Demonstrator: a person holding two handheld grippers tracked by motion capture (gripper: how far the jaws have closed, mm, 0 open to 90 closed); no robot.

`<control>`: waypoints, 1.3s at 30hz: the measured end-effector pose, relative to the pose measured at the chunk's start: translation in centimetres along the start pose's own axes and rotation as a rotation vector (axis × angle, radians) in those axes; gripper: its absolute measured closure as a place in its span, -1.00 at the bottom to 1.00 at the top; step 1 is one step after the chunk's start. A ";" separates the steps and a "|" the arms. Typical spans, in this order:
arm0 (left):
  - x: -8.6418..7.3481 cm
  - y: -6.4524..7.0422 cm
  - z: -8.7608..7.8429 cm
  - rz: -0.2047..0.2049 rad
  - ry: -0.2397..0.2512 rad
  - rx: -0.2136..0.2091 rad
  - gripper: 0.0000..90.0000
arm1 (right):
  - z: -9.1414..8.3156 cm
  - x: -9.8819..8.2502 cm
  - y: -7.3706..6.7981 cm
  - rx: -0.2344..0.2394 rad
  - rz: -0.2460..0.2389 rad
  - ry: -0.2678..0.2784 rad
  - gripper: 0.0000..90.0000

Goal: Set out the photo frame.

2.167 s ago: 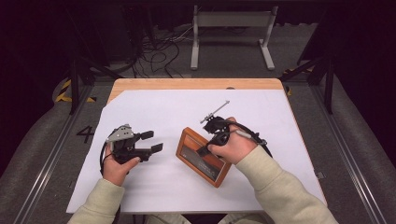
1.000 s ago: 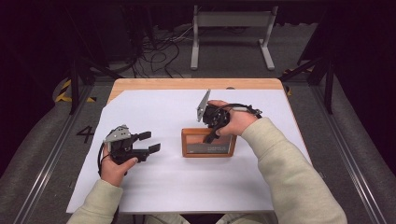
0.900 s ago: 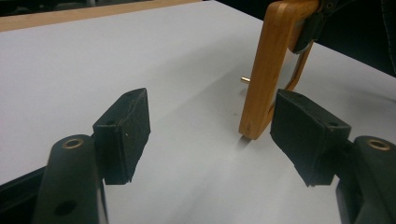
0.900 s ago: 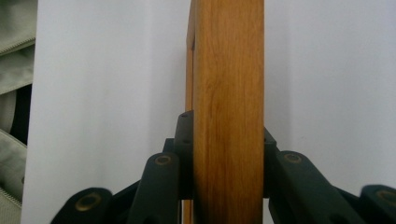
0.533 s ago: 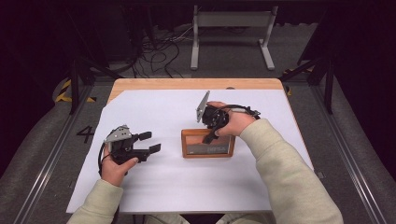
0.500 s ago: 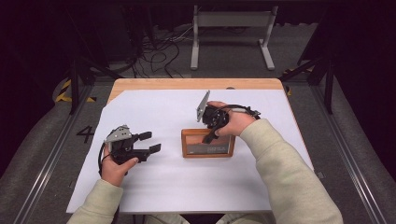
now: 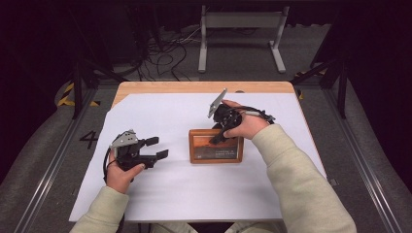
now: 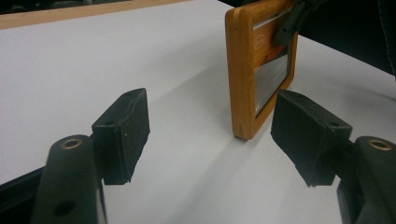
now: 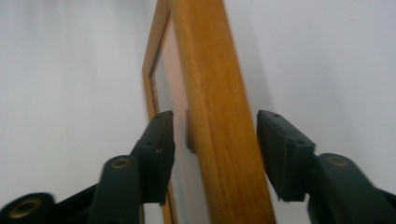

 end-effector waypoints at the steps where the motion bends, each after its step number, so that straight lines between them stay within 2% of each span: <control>1: 0.0 0.0 0.0 0.001 -0.003 -0.002 -0.37 | -0.1 0.1 0.0 -0.007 0.008 0.011 0.00; 5: 0.0 0.0 0.0 0.004 -0.002 -0.001 -0.37 | -0.7 0.2 0.0 -0.011 0.026 0.036 -0.04; 7: 0.0 0.1 0.0 0.009 -0.003 -0.002 -0.38 | -1.0 0.2 0.1 -0.026 0.027 0.047 -0.09; 8: 0.0 0.2 0.0 -0.002 -0.004 -0.004 -0.38 | -1.2 0.2 0.2 -0.036 0.025 0.055 -0.11; 9: 0.1 0.2 -0.1 0.010 -0.005 0.000 -0.39 | -1.5 0.1 0.3 -0.045 0.026 0.061 -0.13; 11: 0.0 0.3 -0.2 0.008 -0.013 0.005 -0.40 | -2.1 -0.1 0.5 -0.070 0.048 0.076 -0.20; 13: -0.2 0.2 -0.2 0.007 -0.034 0.030 -0.41 | -2.8 -0.5 0.7 -0.073 0.098 0.108 -0.25; 18: -0.7 0.2 -0.2 0.002 -0.062 0.038 -0.45 | -4.6 -1.9 1.2 -0.143 0.144 0.165 -0.41; 20: -0.9 0.2 -0.2 -0.001 -0.065 0.040 -0.45 | -4.9 -2.1 1.2 -0.151 0.148 0.174 -0.44; 24: -0.9 0.3 -0.4 -0.007 -0.074 0.051 -0.49 | -6.8 -3.6 0.8 -0.187 0.239 0.224 -0.58; 30: -1.1 0.6 -0.6 -0.009 -0.078 0.050 -0.51 | -8.9 -5.9 0.2 -0.253 0.288 0.307 -0.59; 34: -1.2 0.6 -0.6 -0.012 -0.077 0.055 -0.51 | -9.7 -7.6 -0.5 -0.268 0.325 0.355 -0.63; 36: -1.1 0.5 -0.6 -0.008 -0.076 0.060 -0.52 | -9.7 -7.8 -0.6 -0.273 0.327 0.361 -0.64; 39: -1.0 0.5 -0.7 -0.009 -0.069 0.060 -0.57 | -10.3 -9.1 -0.7 -0.307 0.346 0.393 -0.67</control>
Point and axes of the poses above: each handheld gripper's, and its own axes: z roughly forward along the jaws, x roughly out of its top, y roughly to its right, the point moved 9 cm from there along z, roughly forward along the jaws, and after that the axes turned 6 degrees about -x, right-handed, at the moved point
